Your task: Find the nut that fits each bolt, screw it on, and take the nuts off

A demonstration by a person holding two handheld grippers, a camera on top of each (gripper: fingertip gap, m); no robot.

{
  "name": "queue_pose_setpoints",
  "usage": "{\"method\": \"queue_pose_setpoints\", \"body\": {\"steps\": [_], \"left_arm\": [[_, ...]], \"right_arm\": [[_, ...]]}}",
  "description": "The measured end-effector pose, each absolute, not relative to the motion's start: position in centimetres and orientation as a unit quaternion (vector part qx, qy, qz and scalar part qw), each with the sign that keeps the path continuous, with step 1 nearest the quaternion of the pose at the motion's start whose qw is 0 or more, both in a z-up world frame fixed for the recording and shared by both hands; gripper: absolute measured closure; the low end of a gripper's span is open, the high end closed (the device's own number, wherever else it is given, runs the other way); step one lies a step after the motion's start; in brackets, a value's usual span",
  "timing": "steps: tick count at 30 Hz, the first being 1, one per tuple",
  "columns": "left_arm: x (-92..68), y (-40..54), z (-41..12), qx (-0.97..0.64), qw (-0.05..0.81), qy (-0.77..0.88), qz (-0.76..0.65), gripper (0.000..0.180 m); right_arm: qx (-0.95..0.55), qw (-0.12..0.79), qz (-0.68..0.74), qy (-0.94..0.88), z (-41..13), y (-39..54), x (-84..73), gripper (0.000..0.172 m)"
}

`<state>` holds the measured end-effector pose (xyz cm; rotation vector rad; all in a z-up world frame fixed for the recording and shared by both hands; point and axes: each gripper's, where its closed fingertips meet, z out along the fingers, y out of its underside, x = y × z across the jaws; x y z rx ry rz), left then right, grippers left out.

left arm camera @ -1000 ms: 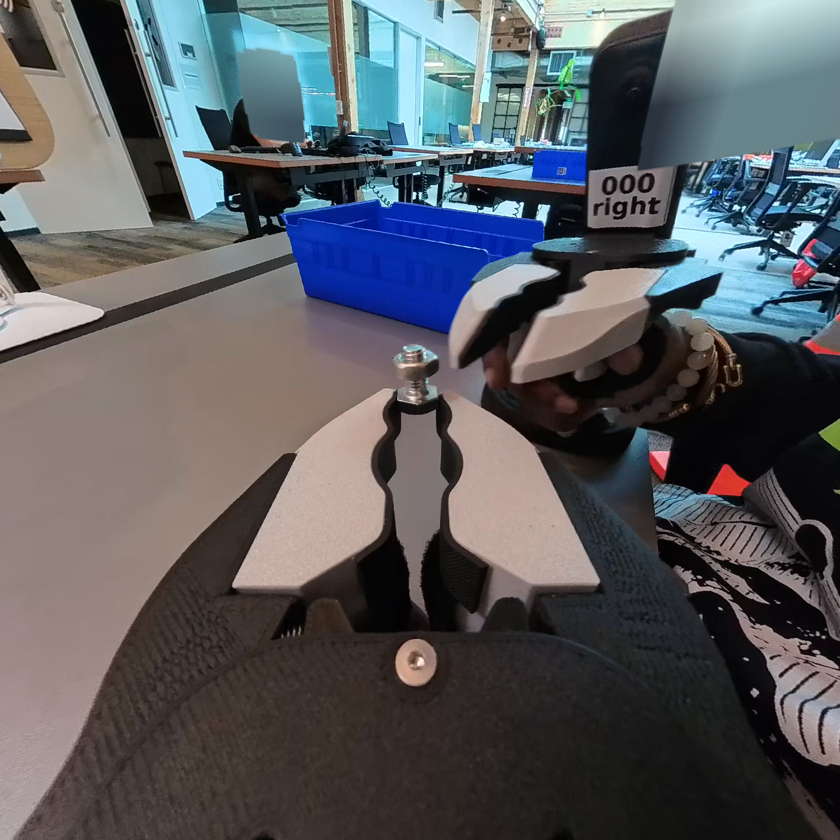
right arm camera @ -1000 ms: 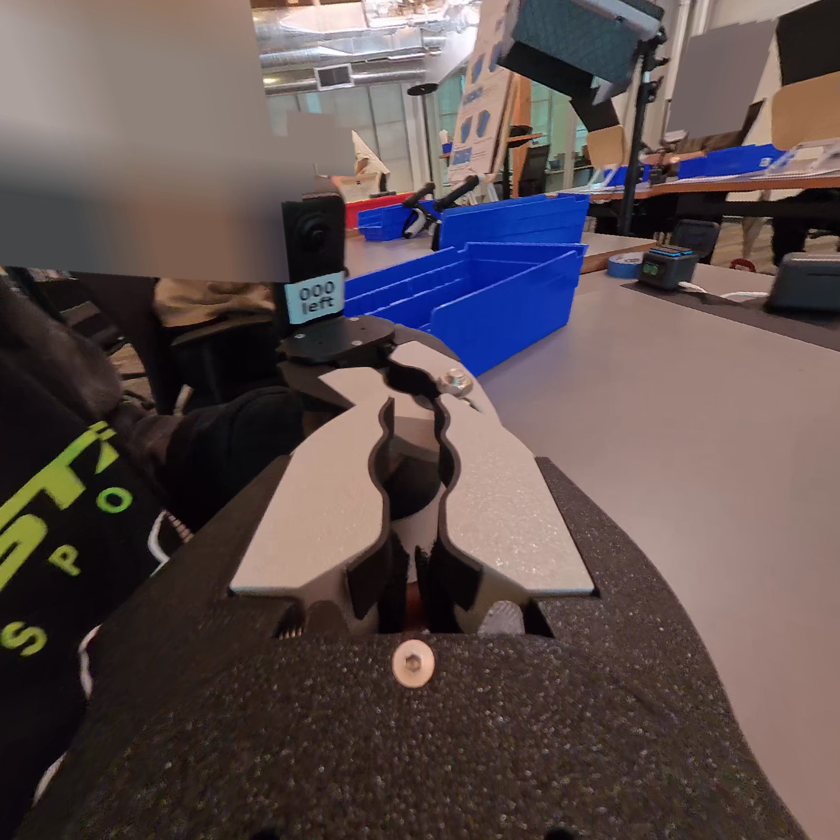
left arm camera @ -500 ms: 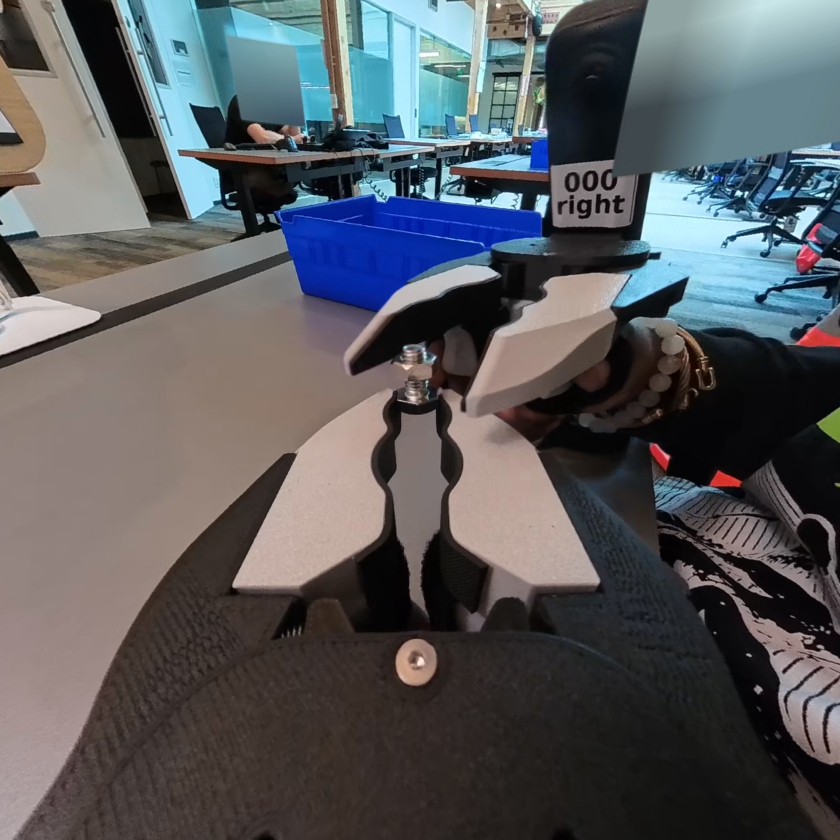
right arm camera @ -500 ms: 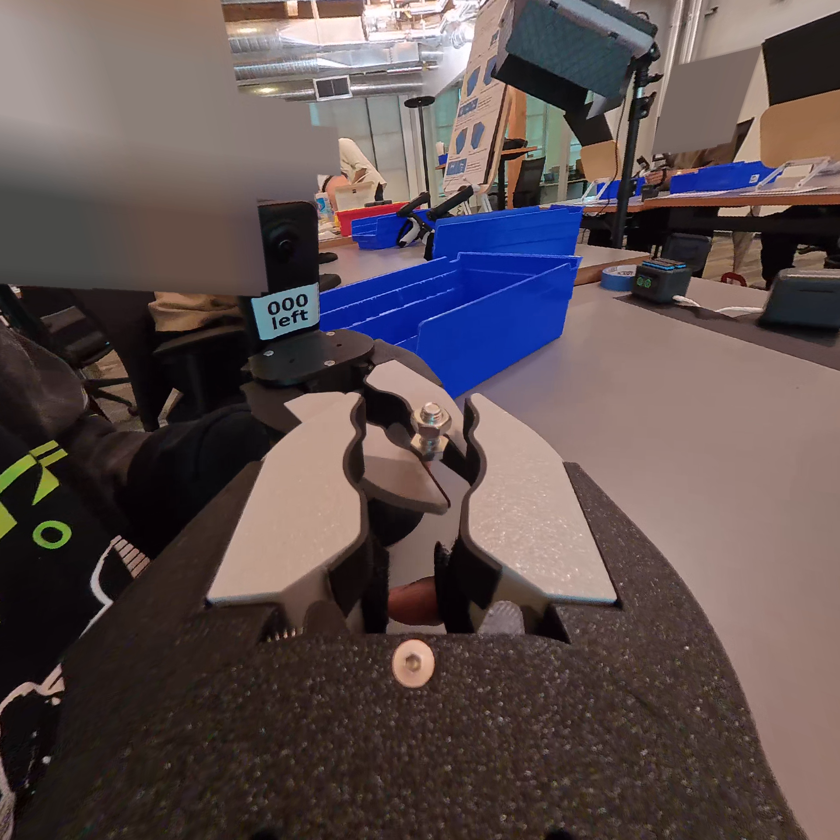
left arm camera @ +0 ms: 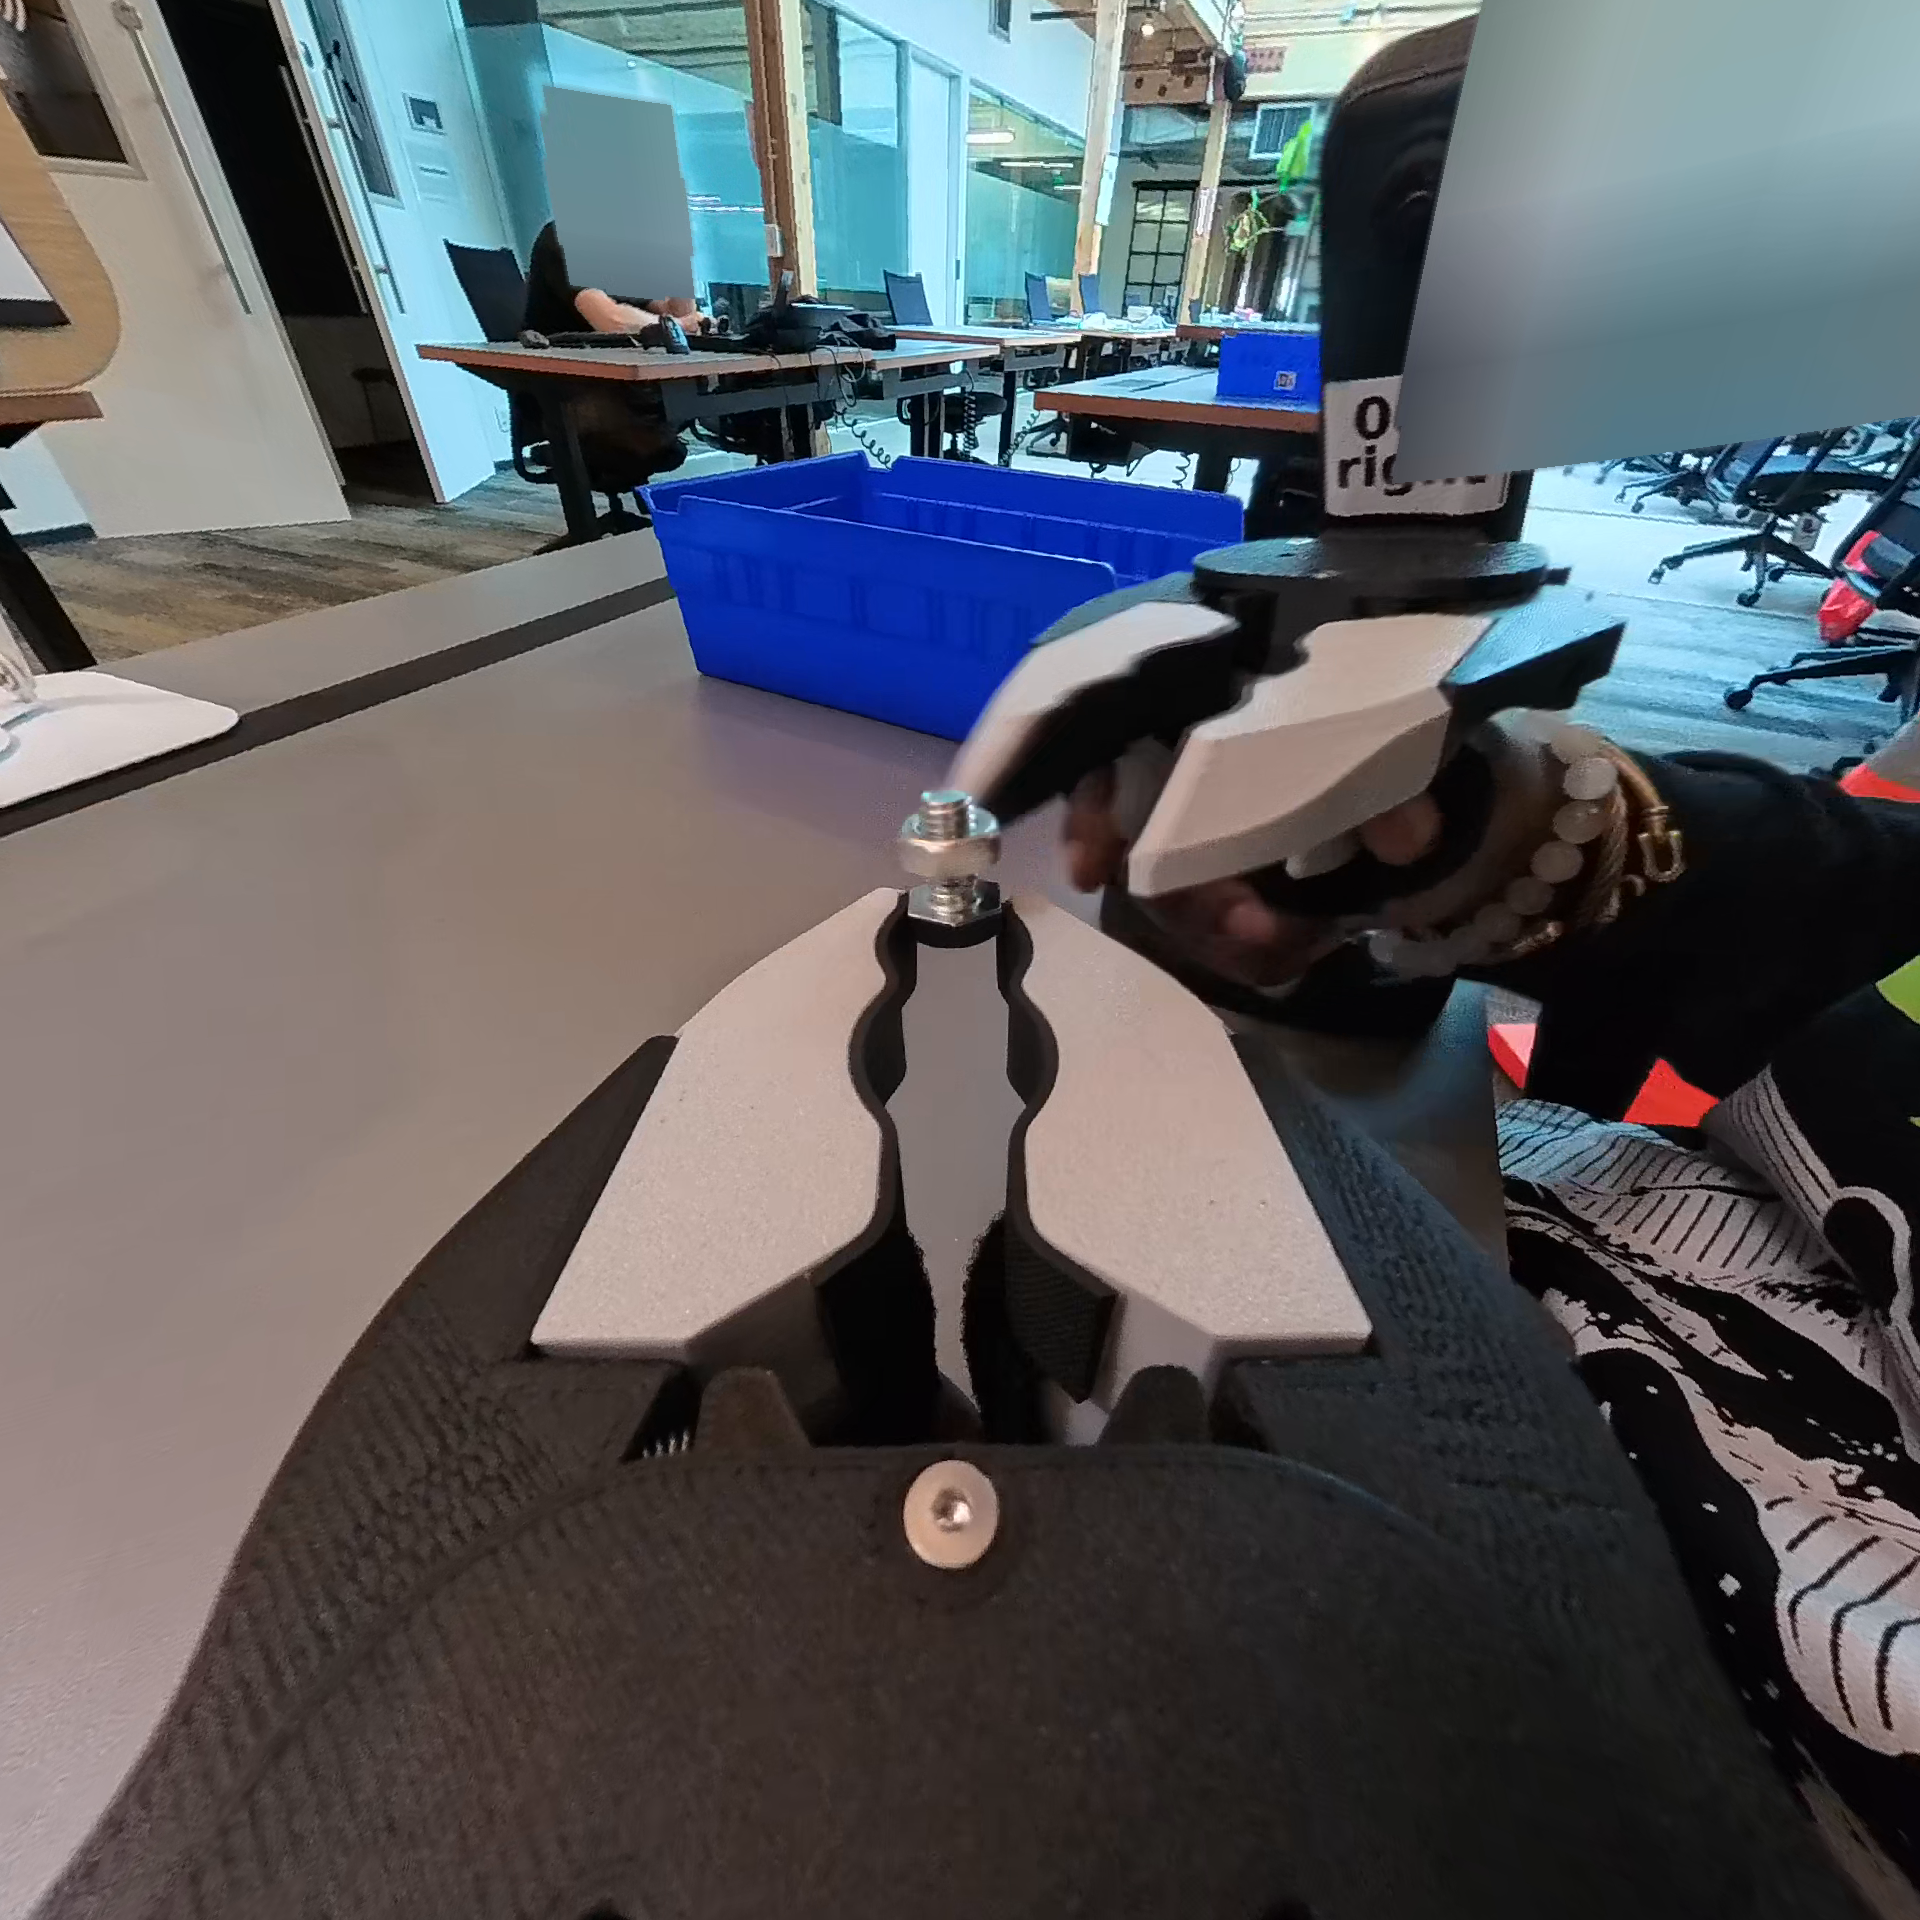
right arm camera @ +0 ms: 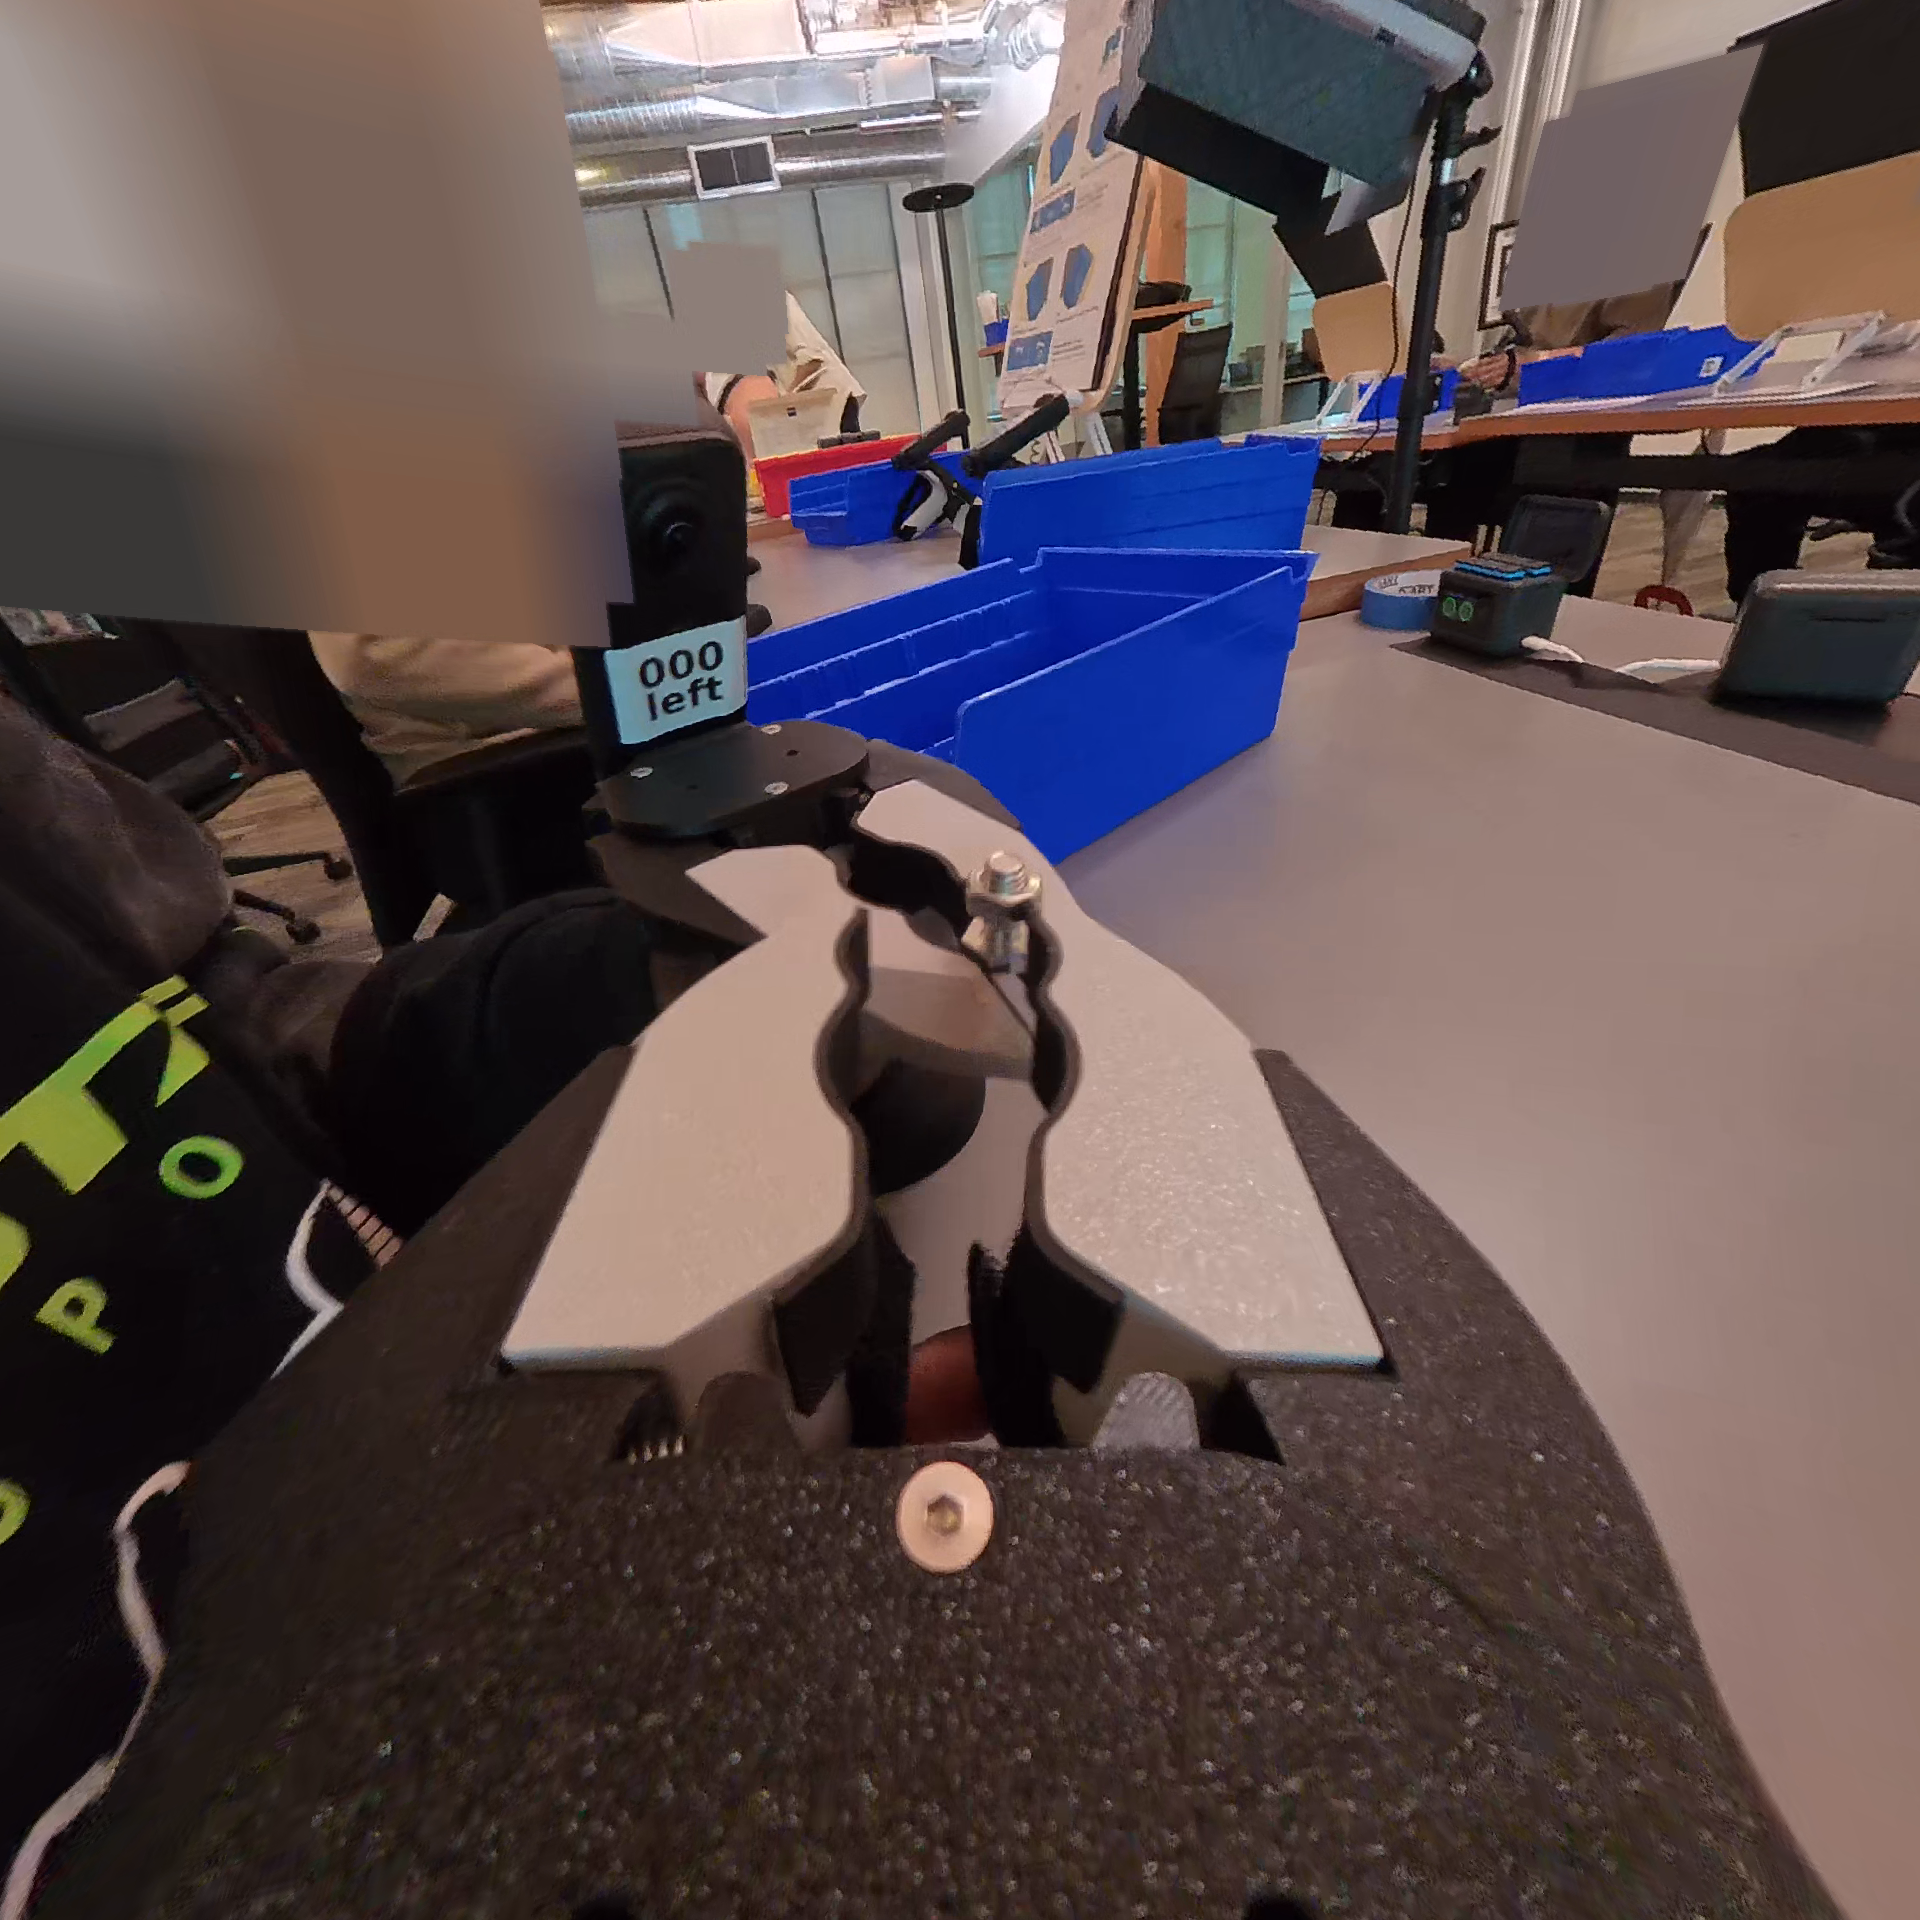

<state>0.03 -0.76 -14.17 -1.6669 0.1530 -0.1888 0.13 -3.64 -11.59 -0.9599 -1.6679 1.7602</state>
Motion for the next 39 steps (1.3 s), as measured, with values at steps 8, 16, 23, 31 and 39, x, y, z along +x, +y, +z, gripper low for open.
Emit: {"method": "queue_pose_setpoints", "body": {"steps": [8,16,23,31,39], "left_arm": [[0.2,-0.7,-14.3,-0.742,0.662,0.074,-0.077,0.166],[0.6,-0.5,-14.8,-0.753,0.649,0.094,-0.05,0.166],[0.7,-0.5,-14.9,-0.754,0.648,0.097,-0.046,0.166],[0.8,-0.6,-14.6,-0.748,0.655,0.101,-0.043,0.165],[-0.1,-0.7,-14.1,-0.738,0.669,0.067,-0.057,0.138]], "right_arm": [[-0.357,0.253,0.597,-0.673,-10.9,-2.2,1.4,0.158],[-0.345,0.215,0.488,-0.772,-11.5,-2.4,-0.1,0.156],[-0.334,0.206,0.468,-0.792,-11.9,-2.9,-0.3,0.163],[-0.327,0.215,0.479,-0.786,-11.7,-2.8,-0.2,0.164],[-0.458,0.348,0.408,-0.709,-8.4,10.3,0.8,0.164]]}}
